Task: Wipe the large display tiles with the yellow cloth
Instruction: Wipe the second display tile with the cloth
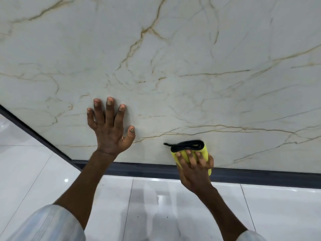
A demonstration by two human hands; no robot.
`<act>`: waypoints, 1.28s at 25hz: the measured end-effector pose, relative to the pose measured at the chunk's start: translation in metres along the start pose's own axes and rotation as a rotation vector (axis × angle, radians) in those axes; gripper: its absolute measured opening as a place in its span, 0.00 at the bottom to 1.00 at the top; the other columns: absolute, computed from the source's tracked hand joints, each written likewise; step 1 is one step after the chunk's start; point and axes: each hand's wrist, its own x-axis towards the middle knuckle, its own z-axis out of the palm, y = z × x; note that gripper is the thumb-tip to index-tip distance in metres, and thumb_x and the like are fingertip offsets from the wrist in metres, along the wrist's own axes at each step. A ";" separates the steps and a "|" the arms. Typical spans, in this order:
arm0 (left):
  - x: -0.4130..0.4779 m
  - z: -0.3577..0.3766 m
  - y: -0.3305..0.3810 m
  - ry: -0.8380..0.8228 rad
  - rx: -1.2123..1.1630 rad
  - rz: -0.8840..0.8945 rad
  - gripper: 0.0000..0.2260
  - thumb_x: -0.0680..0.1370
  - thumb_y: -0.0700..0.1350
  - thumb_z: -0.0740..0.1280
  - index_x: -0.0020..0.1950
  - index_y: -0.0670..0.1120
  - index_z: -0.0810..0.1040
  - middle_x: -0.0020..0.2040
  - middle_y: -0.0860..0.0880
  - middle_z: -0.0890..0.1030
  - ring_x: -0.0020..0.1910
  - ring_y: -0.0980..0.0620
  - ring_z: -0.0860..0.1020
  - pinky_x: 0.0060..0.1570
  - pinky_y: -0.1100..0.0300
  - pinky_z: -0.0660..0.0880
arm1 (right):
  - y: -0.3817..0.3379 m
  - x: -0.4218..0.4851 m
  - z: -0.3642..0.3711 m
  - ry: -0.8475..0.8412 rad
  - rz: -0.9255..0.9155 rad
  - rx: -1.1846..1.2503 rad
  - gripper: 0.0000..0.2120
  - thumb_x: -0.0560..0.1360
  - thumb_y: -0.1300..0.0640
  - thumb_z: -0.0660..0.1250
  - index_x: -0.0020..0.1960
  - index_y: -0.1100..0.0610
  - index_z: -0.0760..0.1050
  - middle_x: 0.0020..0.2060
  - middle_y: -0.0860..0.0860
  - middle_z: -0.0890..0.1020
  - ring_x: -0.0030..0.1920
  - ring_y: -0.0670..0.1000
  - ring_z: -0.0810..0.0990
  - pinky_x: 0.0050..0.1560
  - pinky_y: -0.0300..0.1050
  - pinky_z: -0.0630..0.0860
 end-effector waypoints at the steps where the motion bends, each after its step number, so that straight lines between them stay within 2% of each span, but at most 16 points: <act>1: -0.001 -0.001 -0.001 -0.011 -0.001 0.008 0.39 0.78 0.56 0.57 0.87 0.52 0.46 0.87 0.51 0.41 0.85 0.45 0.39 0.81 0.44 0.37 | 0.000 -0.010 0.002 -0.044 -0.014 -0.005 0.44 0.66 0.51 0.77 0.79 0.44 0.63 0.76 0.48 0.61 0.74 0.57 0.59 0.66 0.65 0.61; 4: -0.001 0.001 -0.002 0.002 -0.005 0.010 0.38 0.79 0.56 0.57 0.87 0.52 0.46 0.87 0.50 0.41 0.85 0.45 0.39 0.81 0.43 0.38 | -0.001 -0.016 0.005 -0.067 -0.028 -0.022 0.41 0.69 0.51 0.74 0.78 0.44 0.63 0.77 0.48 0.60 0.73 0.56 0.59 0.64 0.66 0.64; 7: -0.004 0.001 -0.001 0.008 0.001 -0.009 0.36 0.81 0.57 0.55 0.87 0.51 0.46 0.87 0.50 0.42 0.85 0.45 0.40 0.81 0.42 0.39 | 0.000 0.017 -0.009 -0.031 -0.071 0.024 0.42 0.69 0.50 0.74 0.79 0.43 0.60 0.78 0.47 0.58 0.74 0.55 0.58 0.62 0.63 0.63; 10: -0.001 -0.004 0.002 -0.011 -0.015 -0.016 0.35 0.82 0.57 0.55 0.87 0.50 0.47 0.87 0.49 0.43 0.85 0.43 0.40 0.81 0.41 0.40 | -0.009 0.111 -0.058 0.103 -0.037 0.049 0.42 0.70 0.48 0.72 0.81 0.42 0.58 0.80 0.47 0.57 0.77 0.55 0.57 0.64 0.63 0.62; 13: -0.001 -0.013 0.004 -0.113 -0.023 -0.008 0.37 0.81 0.55 0.59 0.87 0.48 0.49 0.87 0.47 0.43 0.85 0.41 0.41 0.80 0.39 0.40 | -0.010 0.218 -0.103 0.287 0.131 0.012 0.41 0.73 0.44 0.67 0.82 0.44 0.56 0.81 0.49 0.57 0.79 0.55 0.56 0.66 0.66 0.61; 15: 0.005 -0.029 0.012 -0.148 -0.060 -0.033 0.36 0.79 0.55 0.63 0.85 0.47 0.57 0.87 0.46 0.46 0.85 0.38 0.47 0.78 0.35 0.48 | -0.005 0.240 -0.111 0.365 0.149 -0.020 0.41 0.73 0.45 0.67 0.83 0.45 0.56 0.80 0.50 0.60 0.79 0.56 0.57 0.65 0.68 0.62; 17: 0.047 -0.049 0.015 -0.055 -0.110 -0.041 0.31 0.79 0.54 0.64 0.81 0.48 0.65 0.85 0.45 0.53 0.81 0.40 0.56 0.73 0.37 0.56 | -0.004 0.212 -0.098 0.333 0.077 -0.078 0.43 0.72 0.46 0.70 0.84 0.46 0.56 0.81 0.50 0.59 0.79 0.56 0.59 0.65 0.67 0.63; 19: 0.115 -0.068 0.014 0.085 -0.141 -0.001 0.28 0.80 0.55 0.62 0.80 0.48 0.66 0.84 0.44 0.56 0.80 0.43 0.58 0.72 0.40 0.56 | -0.010 0.173 -0.083 0.248 0.041 -0.120 0.45 0.70 0.46 0.73 0.83 0.46 0.58 0.83 0.49 0.57 0.78 0.57 0.59 0.65 0.66 0.62; 21: 0.178 -0.073 0.006 0.133 -0.096 0.022 0.29 0.82 0.55 0.60 0.82 0.47 0.65 0.84 0.42 0.59 0.81 0.44 0.57 0.73 0.41 0.55 | -0.011 0.169 -0.086 0.208 0.075 -0.082 0.44 0.68 0.45 0.74 0.81 0.46 0.61 0.81 0.49 0.59 0.77 0.56 0.60 0.63 0.66 0.64; 25: 0.204 -0.059 0.003 0.116 0.032 -0.010 0.29 0.85 0.55 0.55 0.85 0.47 0.59 0.84 0.43 0.60 0.83 0.42 0.56 0.76 0.38 0.53 | -0.002 0.290 -0.156 0.374 0.068 -0.021 0.37 0.71 0.44 0.69 0.79 0.46 0.67 0.79 0.50 0.66 0.76 0.57 0.64 0.63 0.66 0.65; 28: 0.199 -0.055 0.003 0.142 0.050 0.007 0.29 0.84 0.55 0.56 0.84 0.46 0.62 0.84 0.43 0.61 0.83 0.42 0.57 0.76 0.37 0.53 | 0.014 0.404 -0.219 0.495 0.062 -0.060 0.37 0.70 0.43 0.69 0.79 0.45 0.69 0.79 0.50 0.68 0.76 0.56 0.66 0.63 0.64 0.65; 30: 0.204 -0.055 0.002 0.164 0.043 0.005 0.29 0.84 0.54 0.57 0.84 0.46 0.63 0.84 0.43 0.62 0.83 0.42 0.59 0.76 0.38 0.54 | 0.018 0.433 -0.236 0.542 0.091 -0.086 0.37 0.70 0.44 0.69 0.79 0.46 0.69 0.78 0.49 0.69 0.76 0.55 0.67 0.63 0.64 0.65; 32: 0.201 -0.056 0.006 0.151 0.033 -0.007 0.29 0.83 0.53 0.58 0.83 0.46 0.64 0.84 0.44 0.62 0.83 0.43 0.58 0.77 0.38 0.54 | 0.019 0.410 -0.220 0.544 0.099 -0.108 0.36 0.72 0.44 0.69 0.79 0.46 0.68 0.79 0.50 0.69 0.77 0.56 0.66 0.65 0.65 0.64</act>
